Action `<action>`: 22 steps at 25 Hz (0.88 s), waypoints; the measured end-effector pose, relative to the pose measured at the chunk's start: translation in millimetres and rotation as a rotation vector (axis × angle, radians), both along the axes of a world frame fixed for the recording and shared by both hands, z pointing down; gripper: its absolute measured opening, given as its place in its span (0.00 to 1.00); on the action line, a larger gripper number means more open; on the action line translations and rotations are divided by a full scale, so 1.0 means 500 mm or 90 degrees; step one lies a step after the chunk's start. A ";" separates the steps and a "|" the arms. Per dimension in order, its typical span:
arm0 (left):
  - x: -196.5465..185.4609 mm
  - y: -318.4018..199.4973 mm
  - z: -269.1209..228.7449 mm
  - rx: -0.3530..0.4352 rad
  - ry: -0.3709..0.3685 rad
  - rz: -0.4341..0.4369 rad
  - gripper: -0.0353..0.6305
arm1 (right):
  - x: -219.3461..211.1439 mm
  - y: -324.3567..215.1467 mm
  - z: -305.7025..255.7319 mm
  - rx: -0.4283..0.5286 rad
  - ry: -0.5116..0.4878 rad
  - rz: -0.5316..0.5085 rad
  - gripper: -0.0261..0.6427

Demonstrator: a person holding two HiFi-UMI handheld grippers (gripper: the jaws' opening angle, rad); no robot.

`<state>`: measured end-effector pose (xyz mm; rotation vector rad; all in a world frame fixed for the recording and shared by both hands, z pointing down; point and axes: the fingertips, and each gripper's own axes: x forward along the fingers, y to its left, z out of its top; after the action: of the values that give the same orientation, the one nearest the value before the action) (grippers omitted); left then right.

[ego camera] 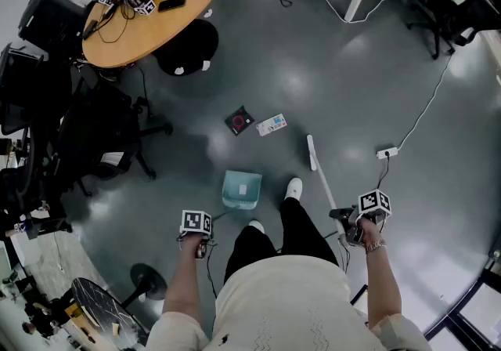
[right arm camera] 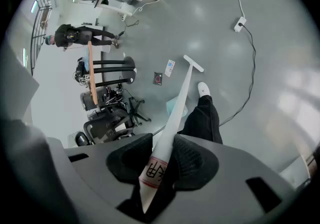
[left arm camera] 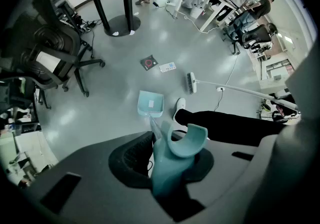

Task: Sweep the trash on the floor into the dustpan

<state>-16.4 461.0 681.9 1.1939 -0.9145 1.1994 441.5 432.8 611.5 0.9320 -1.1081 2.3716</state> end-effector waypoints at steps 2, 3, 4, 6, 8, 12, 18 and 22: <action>0.017 -0.079 0.006 0.007 -0.005 0.015 0.19 | 0.019 -0.076 0.009 0.014 -0.006 -0.015 0.22; 0.026 -0.114 0.008 0.010 -0.007 0.023 0.19 | 0.027 -0.109 0.013 0.020 -0.006 -0.023 0.22; 0.034 -0.145 0.010 0.013 -0.009 0.031 0.19 | 0.035 -0.137 0.014 0.025 -0.003 -0.033 0.22; 0.049 -0.189 0.014 0.016 -0.008 0.044 0.19 | 0.048 -0.183 0.011 0.030 0.010 -0.052 0.22; 0.060 -0.225 0.018 0.021 -0.004 0.053 0.19 | 0.059 -0.229 0.006 0.036 0.023 -0.061 0.22; 0.069 -0.305 0.040 0.034 0.016 0.078 0.19 | 0.080 -0.330 0.012 0.051 0.059 -0.067 0.22; 0.036 -0.395 0.077 0.027 0.043 0.150 0.19 | 0.040 -0.431 0.035 0.045 0.109 -0.052 0.22; 0.009 -0.458 0.100 0.020 0.042 0.225 0.19 | -0.007 -0.473 0.050 0.039 0.128 -0.024 0.22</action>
<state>-12.1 231.8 731.9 1.4534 -0.6907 1.4187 437.9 196.4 636.3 1.1324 -1.1134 2.1684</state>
